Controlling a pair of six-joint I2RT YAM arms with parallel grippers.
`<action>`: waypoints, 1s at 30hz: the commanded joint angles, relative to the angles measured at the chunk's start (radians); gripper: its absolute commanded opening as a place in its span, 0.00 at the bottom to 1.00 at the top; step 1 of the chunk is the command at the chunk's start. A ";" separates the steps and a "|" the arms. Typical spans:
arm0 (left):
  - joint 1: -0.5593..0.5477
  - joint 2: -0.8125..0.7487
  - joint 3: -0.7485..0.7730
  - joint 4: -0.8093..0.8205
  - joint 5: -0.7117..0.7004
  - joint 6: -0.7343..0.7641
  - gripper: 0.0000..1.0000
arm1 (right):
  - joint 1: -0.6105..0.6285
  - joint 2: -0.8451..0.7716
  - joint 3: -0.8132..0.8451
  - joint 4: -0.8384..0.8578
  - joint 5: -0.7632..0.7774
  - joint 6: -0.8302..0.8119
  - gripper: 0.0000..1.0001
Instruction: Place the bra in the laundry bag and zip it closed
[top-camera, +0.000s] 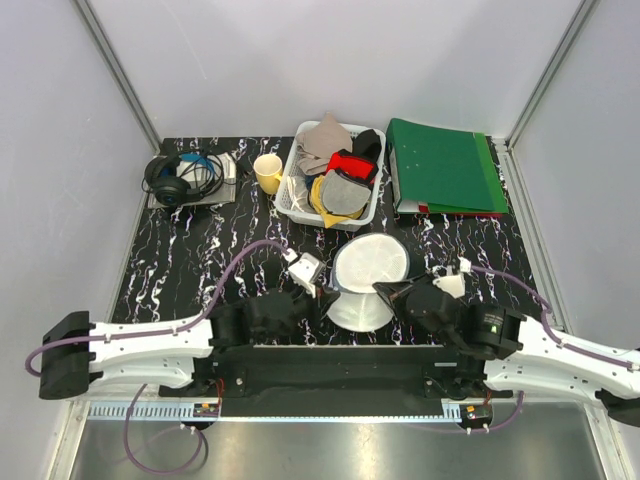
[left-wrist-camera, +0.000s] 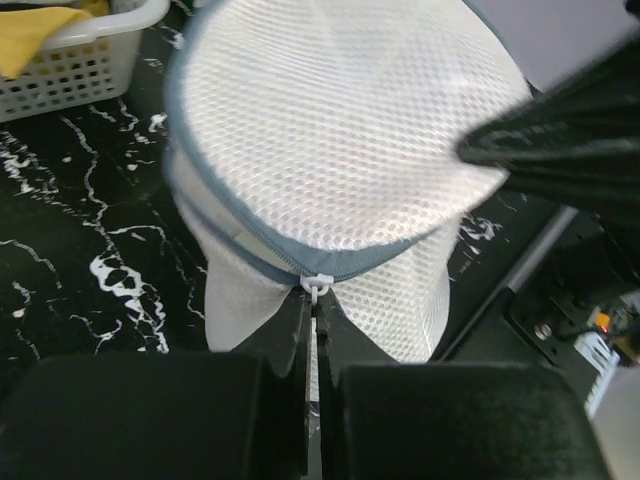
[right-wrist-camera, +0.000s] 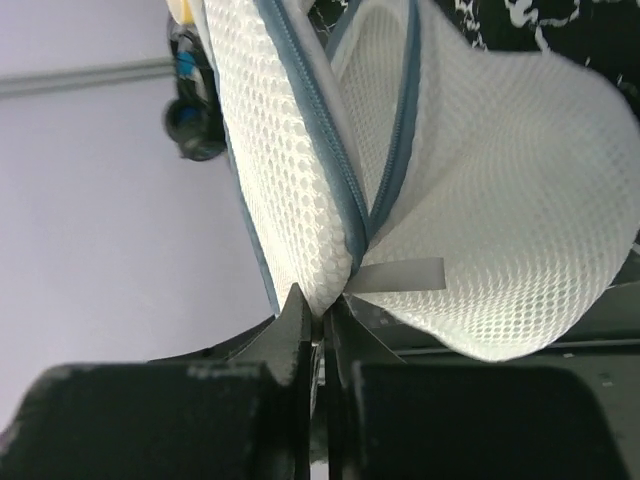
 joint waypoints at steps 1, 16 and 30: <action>0.006 -0.059 -0.033 0.012 0.240 0.057 0.00 | -0.037 0.070 0.136 -0.056 -0.007 -0.295 0.00; -0.005 0.260 0.076 0.183 0.312 -0.219 0.00 | -0.040 -0.144 0.047 -0.310 -0.242 -0.290 0.82; -0.002 0.241 0.102 0.131 0.401 -0.155 0.00 | -0.040 0.100 0.134 -0.037 -0.380 -1.144 0.77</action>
